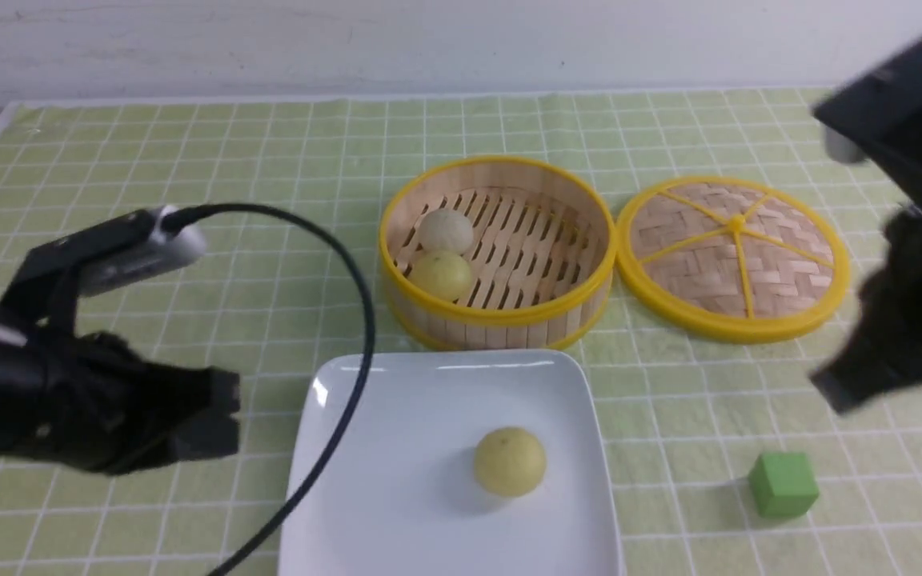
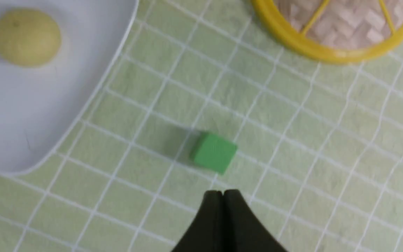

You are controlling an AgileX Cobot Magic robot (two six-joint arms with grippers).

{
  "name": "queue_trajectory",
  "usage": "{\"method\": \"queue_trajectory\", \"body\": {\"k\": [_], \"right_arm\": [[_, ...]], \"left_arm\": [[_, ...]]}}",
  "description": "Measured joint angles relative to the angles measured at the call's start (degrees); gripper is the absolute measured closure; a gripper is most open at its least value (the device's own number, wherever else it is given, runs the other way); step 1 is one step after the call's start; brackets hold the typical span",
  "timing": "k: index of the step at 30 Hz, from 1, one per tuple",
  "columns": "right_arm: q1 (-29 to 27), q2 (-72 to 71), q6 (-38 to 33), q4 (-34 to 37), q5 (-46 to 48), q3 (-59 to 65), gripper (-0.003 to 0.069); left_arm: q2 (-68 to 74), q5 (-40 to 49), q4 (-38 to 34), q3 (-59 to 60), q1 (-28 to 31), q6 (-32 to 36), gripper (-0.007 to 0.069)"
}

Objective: Put the steamed buns into the plate on the green tablecloth.
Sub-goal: 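Reach into the bamboo steamer and grasp a bun with the left gripper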

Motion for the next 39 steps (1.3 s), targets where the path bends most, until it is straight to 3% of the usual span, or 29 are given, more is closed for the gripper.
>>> {"method": "queue_trajectory", "body": {"k": [4,8,15,16,18,22,27,30,33,34,38,39], "right_arm": [[0.00,-9.69,2.87,0.28,-4.52,11.51,0.0673],[0.00,-15.85,5.22,0.45,-8.66,19.55,0.0671],[0.00,-19.66,6.70,0.50,-12.86,25.10,0.0669],[0.00,-19.85,6.70,0.44,-13.60,25.17,0.0667],[0.00,-19.85,6.70,0.39,-14.21,25.17,0.0667],[0.00,-19.85,6.70,0.39,-14.99,25.22,0.0665],[0.00,-19.85,6.70,0.27,-15.16,25.22,0.0661],[0.00,-19.85,6.70,0.27,-15.44,25.22,0.0659],[0.00,-19.85,6.70,0.27,-16.33,25.29,0.0659],[0.00,-19.85,6.70,0.27,-17.04,25.29,0.0659],[0.00,-19.85,6.70,0.27,-17.77,25.29,0.0657],[0.00,-19.85,6.70,0.27,-17.81,25.29,0.0657]], "left_arm": [[12.92,2.84,-9.05,-11.38,-1.35,5.47,0.0622],[22.90,1.78,-9.37,-23.24,-6.93,2.97,0.0564],[37.99,2.23,2.86,-42.94,-15.02,-9.58,0.0361],[42.08,2.70,8.57,-48.94,-16.14,-12.65,0.0302],[45.62,3.21,14.81,-54.20,-17.14,-14.36,0.0258],[50.68,4.65,22.52,-61.26,-18.21,-15.20,0.0225],[54.85,4.56,24.87,-63.54,-18.34,-15.38,0.0220],[56.97,4.40,26.21,-63.54,-18.34,-15.52,0.0228],[58.09,3.73,27.20,-63.68,-18.34,-16.46,0.0284],[58.35,3.61,27.24,-64.02,-18.34,-17.71,0.0388],[57.64,6.51,26.97,-65.71,-18.34,-18.28,0.0575],[57.04,8.30,26.81,-66.61,-18.34,-18.36,0.0592]]}}
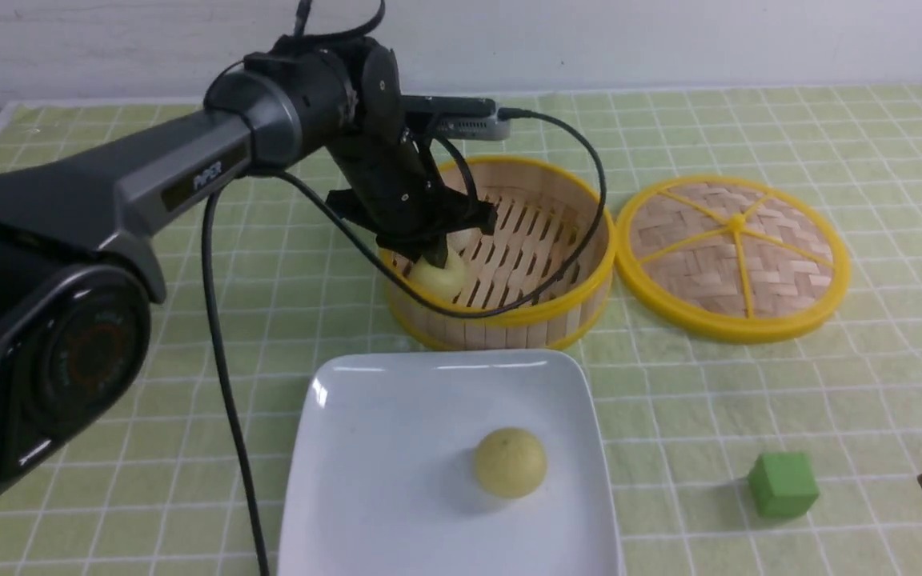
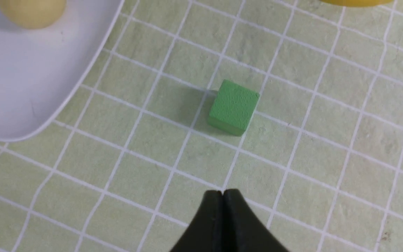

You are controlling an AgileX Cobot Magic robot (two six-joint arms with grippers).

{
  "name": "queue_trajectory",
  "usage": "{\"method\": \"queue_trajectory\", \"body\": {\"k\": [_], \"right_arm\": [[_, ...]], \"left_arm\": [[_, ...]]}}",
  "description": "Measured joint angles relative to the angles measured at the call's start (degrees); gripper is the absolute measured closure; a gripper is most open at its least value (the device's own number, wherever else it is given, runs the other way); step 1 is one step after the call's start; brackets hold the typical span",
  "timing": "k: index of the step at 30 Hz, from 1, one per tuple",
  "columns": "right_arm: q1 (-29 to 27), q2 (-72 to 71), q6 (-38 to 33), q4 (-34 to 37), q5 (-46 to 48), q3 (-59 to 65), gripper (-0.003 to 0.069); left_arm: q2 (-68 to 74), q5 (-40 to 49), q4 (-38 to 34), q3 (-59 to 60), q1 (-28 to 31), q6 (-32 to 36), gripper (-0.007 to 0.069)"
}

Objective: Put the steamed buns into the plate on the green tablecloth.
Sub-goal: 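Carry the bun from the bamboo steamer to the plate with the left gripper, then reach into the bamboo steamer and grasp a bun with the left gripper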

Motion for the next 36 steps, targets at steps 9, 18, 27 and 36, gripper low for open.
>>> {"method": "queue_trajectory", "body": {"k": [9,18,27,36], "right_arm": [[0.00,0.00,0.00,-0.54,-0.16,0.00,0.0654],[0.00,0.00,0.00,-1.32,-0.27,0.00,0.0648],[0.00,0.00,0.00,-1.99,-0.38,0.00,0.0643],[0.00,0.00,0.00,-1.99,-0.38,0.00,0.0636]], "left_arm": [[-16.74,15.47,0.57,-7.07,-0.05,-0.41,0.0603],[-25.63,15.59,-4.39,20.68,-4.85,-2.65,0.0601],[-18.96,3.32,-3.64,34.88,-8.96,-10.95,0.0476],[-18.18,4.62,0.94,30.43,-8.64,-15.63,0.0173]]}}
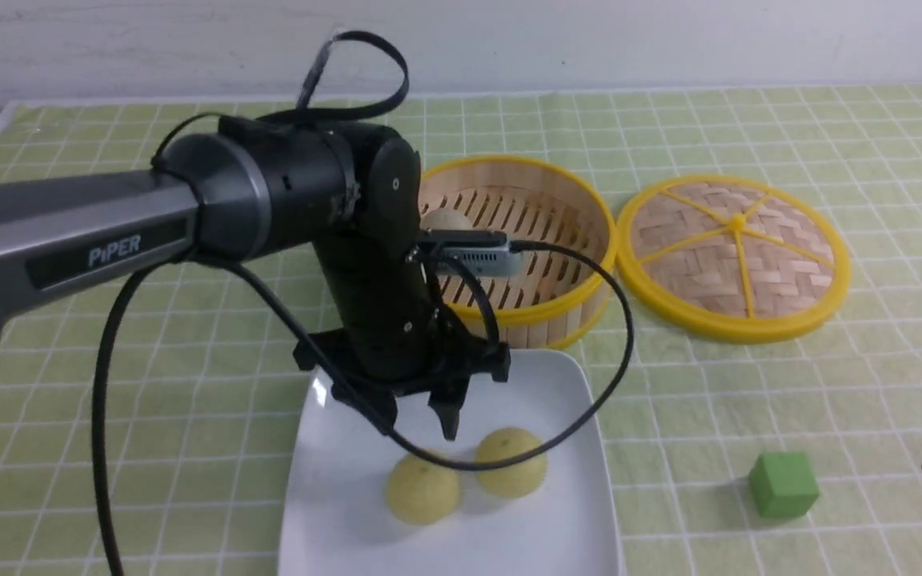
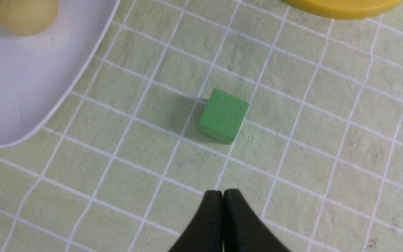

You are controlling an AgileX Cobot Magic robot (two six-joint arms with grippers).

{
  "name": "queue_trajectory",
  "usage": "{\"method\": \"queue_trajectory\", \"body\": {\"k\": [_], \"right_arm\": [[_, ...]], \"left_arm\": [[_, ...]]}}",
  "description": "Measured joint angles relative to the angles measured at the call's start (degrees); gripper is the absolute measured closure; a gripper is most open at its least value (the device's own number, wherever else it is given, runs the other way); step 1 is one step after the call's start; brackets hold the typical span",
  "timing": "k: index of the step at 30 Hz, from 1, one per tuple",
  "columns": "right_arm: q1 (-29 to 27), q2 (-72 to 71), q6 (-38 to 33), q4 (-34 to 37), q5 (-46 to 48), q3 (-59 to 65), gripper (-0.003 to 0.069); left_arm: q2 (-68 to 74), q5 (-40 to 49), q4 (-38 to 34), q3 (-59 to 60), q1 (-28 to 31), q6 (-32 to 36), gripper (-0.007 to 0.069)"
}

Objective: Put the steamed buns into the plate on the green tablecloth.
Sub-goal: 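Reach into the bamboo steamer and grasp a bun with the left gripper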

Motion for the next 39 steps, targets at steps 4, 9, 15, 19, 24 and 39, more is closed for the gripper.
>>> {"method": "queue_trajectory", "body": {"k": [4,9,15,19,24,39], "right_arm": [[0.00,0.00,0.00,0.31,-0.66,0.00,0.0631],[0.00,0.00,0.00,0.69,-1.45,0.00,0.0625],[0.00,0.00,0.01,0.69,-1.45,0.00,0.0617],[0.00,0.00,0.06,0.69,-1.49,0.00,0.0614],[0.00,0.00,0.06,1.15,-2.51,0.94,0.0610],[0.00,0.00,0.18,1.79,-3.43,2.49,0.0591]], "left_arm": [[0.83,3.81,8.12,-9.45,0.25,-8.25,0.0253],[6.26,5.46,9.28,-23.55,1.81,-8.84,0.0562],[16.69,7.33,8.09,-42.86,4.57,-8.64,0.0591],[21.93,7.89,10.17,-49.27,4.96,-8.64,0.0461],[25.58,5.90,12.27,-50.71,4.96,-8.44,0.0291],[27.52,6.50,8.25,-53.07,4.91,-2.58,0.0597]]}}
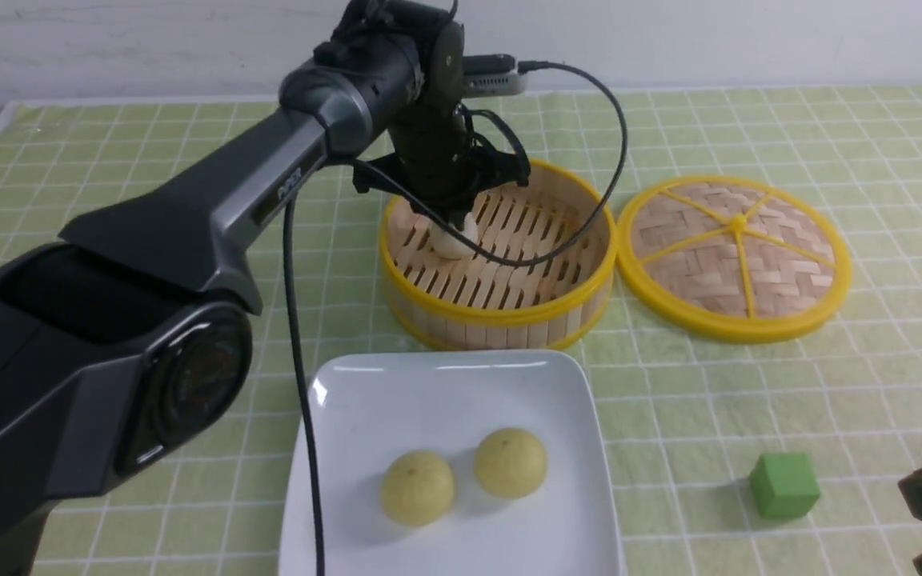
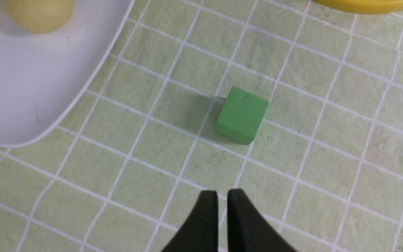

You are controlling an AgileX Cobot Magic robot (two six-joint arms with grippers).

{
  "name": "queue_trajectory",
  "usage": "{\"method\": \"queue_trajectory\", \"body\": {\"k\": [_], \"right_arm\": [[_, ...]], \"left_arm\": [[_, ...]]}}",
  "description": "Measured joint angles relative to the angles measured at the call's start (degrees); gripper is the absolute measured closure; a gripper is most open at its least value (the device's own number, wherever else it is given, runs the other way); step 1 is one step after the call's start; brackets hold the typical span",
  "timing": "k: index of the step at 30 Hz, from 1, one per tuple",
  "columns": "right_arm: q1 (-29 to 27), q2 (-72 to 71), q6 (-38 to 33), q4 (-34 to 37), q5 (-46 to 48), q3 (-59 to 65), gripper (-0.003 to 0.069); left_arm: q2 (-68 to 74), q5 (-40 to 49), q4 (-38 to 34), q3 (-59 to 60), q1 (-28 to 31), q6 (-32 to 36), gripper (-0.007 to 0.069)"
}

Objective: Put the steamed buns into the plate on the green tablecloth.
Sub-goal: 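Carry the bun from the bamboo steamer to the plate with the left gripper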

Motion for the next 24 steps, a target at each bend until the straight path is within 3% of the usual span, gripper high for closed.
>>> {"method": "queue_trajectory", "body": {"k": [7,16,18,24], "right_arm": [[0.00,0.00,0.05,0.00,-0.04,0.00,0.0578],[0.00,0.00,0.05,0.00,-0.17,0.00,0.0573],[0.00,0.00,0.05,0.17,-0.17,0.00,0.0569],[0.00,-0.20,0.05,0.88,0.31,0.00,0.0564]], "left_arm": [[-16.00,5.01,1.38,-0.36,-0.06,5.66,0.0595],[-33.07,4.40,-3.82,32.40,-2.59,5.65,0.0594],[-32.68,-7.04,-2.94,46.57,-6.35,3.08,0.0593],[-28.91,-19.54,-0.20,55.20,-7.53,-2.42,0.0577]]}}
